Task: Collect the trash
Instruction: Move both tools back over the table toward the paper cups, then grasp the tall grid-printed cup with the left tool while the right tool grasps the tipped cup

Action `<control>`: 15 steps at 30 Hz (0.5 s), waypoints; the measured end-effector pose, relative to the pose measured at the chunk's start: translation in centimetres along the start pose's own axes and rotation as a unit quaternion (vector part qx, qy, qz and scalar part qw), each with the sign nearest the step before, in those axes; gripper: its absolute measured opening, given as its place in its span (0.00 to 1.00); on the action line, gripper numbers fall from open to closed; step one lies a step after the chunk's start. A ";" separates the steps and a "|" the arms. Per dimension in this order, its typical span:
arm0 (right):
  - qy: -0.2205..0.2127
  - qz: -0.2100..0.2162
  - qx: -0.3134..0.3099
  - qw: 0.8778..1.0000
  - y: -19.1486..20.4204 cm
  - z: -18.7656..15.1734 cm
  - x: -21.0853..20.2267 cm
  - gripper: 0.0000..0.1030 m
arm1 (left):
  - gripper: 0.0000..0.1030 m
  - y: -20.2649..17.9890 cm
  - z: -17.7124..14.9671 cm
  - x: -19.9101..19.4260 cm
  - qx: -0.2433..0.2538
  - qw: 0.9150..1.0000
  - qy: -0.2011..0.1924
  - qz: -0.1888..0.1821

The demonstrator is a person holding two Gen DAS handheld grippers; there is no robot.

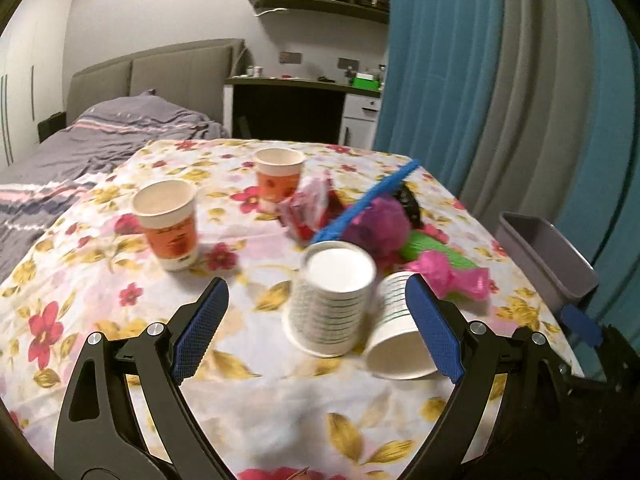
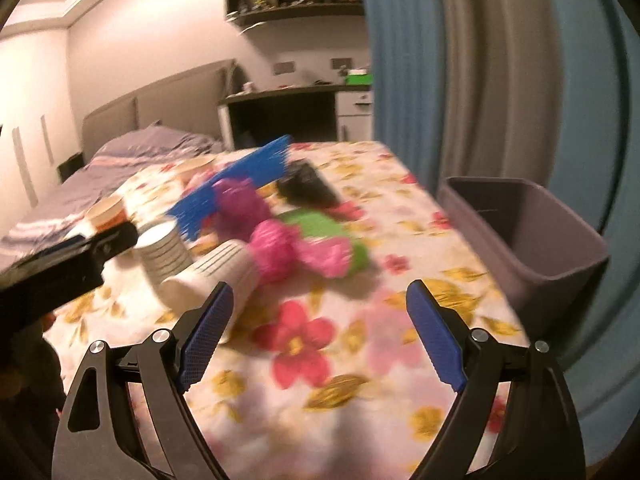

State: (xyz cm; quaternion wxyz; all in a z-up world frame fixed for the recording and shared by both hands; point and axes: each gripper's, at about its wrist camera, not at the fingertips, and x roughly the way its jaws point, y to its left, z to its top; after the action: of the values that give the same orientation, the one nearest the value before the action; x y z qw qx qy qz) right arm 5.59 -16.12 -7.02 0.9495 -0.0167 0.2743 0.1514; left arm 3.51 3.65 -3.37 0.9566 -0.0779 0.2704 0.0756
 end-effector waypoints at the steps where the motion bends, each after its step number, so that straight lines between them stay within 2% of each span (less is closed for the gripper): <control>1: 0.003 0.004 -0.005 1.000 0.5 0.0 0.2 0.83 | 0.86 0.4 -0.1 0.0 -0.003 1.000 0.001 0.002; 6: 0.021 0.015 -0.025 0.999 2.6 -0.4 1.4 0.78 | 0.86 1.4 -0.6 0.0 -0.006 1.000 0.006 0.002; 12: 0.040 0.020 -0.040 0.998 4.2 -0.4 3.0 0.62 | 0.86 1.5 -0.8 0.6 -0.007 1.000 0.012 -0.003; 15: 0.049 0.021 -0.041 0.998 4.6 -0.3 3.6 0.49 | 0.86 1.7 -0.8 0.8 -0.007 1.000 0.014 -0.005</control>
State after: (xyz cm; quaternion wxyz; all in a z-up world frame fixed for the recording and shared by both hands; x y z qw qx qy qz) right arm 7.02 -10.80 -8.90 0.9301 -0.0575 0.3142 0.1812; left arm 3.49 5.20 -4.66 0.9527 -0.0867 0.2824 0.0712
